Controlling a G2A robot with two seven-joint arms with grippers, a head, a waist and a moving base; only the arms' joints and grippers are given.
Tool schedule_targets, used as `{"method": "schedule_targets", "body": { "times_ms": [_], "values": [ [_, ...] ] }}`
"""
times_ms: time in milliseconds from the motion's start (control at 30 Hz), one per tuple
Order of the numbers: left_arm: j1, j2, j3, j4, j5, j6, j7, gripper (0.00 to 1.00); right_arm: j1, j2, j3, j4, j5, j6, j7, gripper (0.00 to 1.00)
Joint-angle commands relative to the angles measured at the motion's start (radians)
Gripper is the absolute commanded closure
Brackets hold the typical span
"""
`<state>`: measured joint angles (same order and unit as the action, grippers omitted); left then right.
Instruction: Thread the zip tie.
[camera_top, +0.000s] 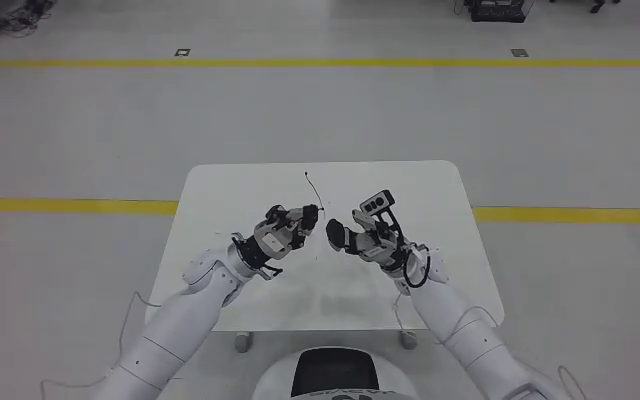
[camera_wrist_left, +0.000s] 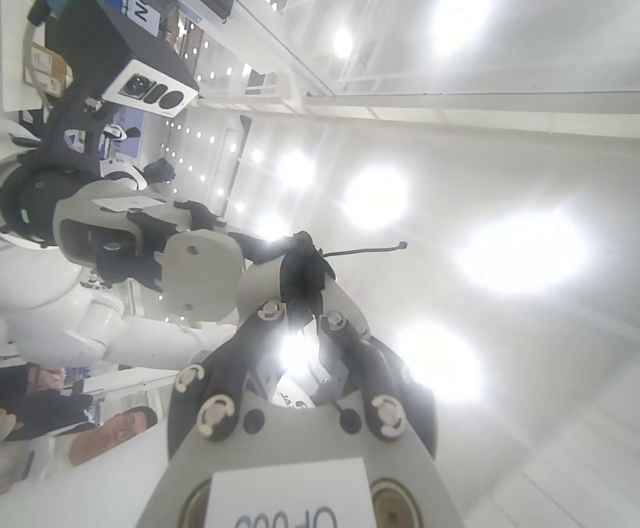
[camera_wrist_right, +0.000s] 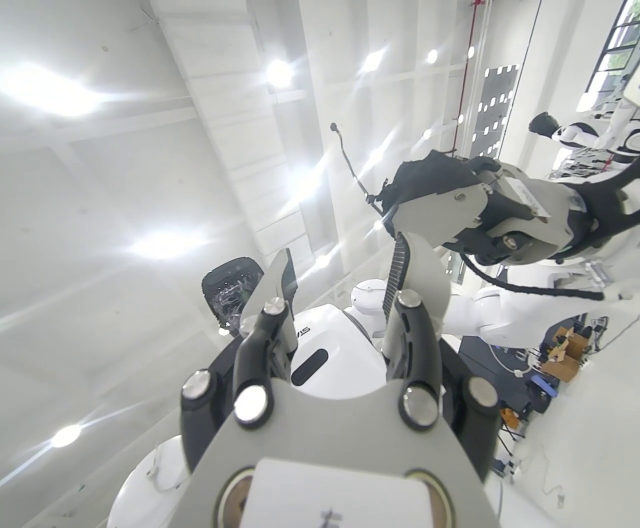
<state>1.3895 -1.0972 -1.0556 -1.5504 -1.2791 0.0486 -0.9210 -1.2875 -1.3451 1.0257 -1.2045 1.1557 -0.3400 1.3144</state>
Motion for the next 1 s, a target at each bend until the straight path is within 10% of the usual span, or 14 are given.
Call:
{"method": "schedule_targets", "body": {
  "times_ms": [0, 967],
  "values": [
    [0.000, 0.000, 0.001, 0.000, 0.007, 0.003, -0.005, 1.00, 0.003, -0.004, 0.002, 0.005, -0.006, 0.000, -0.001, 0.61],
    [-0.004, -0.010, -0.001, 0.006, 0.034, 0.024, -0.023, 1.00, 0.009, -0.053, 0.042, 0.036, -0.081, 0.000, 0.019, 0.77]
  ]
}}
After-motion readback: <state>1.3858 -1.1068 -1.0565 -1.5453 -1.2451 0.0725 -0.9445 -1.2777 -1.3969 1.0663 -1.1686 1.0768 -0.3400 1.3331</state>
